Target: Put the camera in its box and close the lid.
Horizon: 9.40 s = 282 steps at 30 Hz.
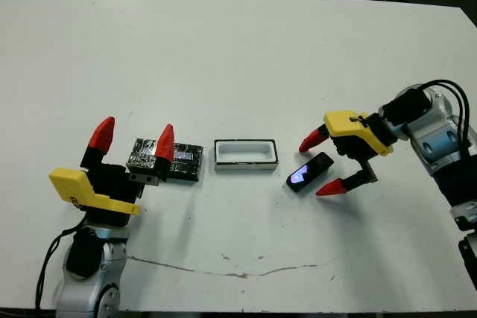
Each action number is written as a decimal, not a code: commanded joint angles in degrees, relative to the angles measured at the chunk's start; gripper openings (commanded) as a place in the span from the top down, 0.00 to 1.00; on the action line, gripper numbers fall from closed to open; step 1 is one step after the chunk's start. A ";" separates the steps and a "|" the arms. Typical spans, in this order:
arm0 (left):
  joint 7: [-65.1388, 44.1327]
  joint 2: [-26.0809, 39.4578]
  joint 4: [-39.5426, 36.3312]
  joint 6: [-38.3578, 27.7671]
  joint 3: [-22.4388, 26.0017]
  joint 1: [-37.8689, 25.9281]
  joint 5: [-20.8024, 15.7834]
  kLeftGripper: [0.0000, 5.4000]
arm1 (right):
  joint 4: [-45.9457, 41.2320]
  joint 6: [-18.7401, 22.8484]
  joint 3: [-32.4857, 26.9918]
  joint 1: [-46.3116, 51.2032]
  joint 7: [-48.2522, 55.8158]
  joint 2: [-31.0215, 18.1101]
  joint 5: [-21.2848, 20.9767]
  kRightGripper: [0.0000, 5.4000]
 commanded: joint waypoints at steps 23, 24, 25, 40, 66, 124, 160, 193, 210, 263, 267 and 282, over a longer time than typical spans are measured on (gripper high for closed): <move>0.65 0.03 -0.07 0.58 -0.19 0.16 0.49 0.00 | -0.58 5.10 -2.98 2.00 -2.02 0.04 1.48 0.69; 0.79 0.05 -0.14 0.66 -0.22 0.22 0.66 0.00 | -0.57 6.97 -3.84 1.83 -1.89 0.06 2.42 0.69; 1.01 0.02 -0.26 0.79 -0.25 0.31 0.84 0.00 | -0.66 8.95 -4.61 1.58 -1.79 -0.02 3.21 0.69; 0.97 -0.03 0.23 -0.04 -0.36 0.47 0.96 0.00 | -0.57 12.30 -15.01 -3.99 -4.56 -1.99 10.06 0.69; 0.99 -0.56 0.19 -0.04 -0.67 0.90 0.62 0.00 | -4.66 18.11 -4.85 -0.88 -17.01 18.36 12.29 0.69; 0.83 -0.30 0.67 -0.67 -0.43 0.27 0.47 0.00 | 3.20 11.54 -4.68 2.63 -13.05 13.56 9.34 0.69; 1.50 -0.69 0.92 -1.36 -0.92 0.90 1.65 0.00 | -3.07 13.24 -6.11 0.66 -15.97 18.83 11.43 0.69; 0.77 -0.44 1.03 -1.17 -0.77 1.02 0.01 0.00 | 0.80 12.53 -5.87 1.61 -13.31 15.92 10.27 0.69; 0.65 -0.27 0.87 -1.36 -0.63 0.72 0.17 0.00 | 5.37 9.75 -5.35 2.14 -10.88 13.74 9.42 0.69; 0.60 -0.55 1.04 -1.21 -0.81 0.99 0.16 0.00 | -34.31 21.86 -33.14 22.57 -39.90 10.27 23.98 0.06; 0.70 -0.04 0.64 -1.11 -0.44 1.09 0.59 0.00 | -43.35 21.02 -37.53 34.09 -48.45 13.23 25.94 0.17; -17.31 25.45 3.52 9.85 8.59 -12.80 -3.25 0.00 | -46.26 -0.20 -40.55 58.16 -50.22 22.63 31.36 0.59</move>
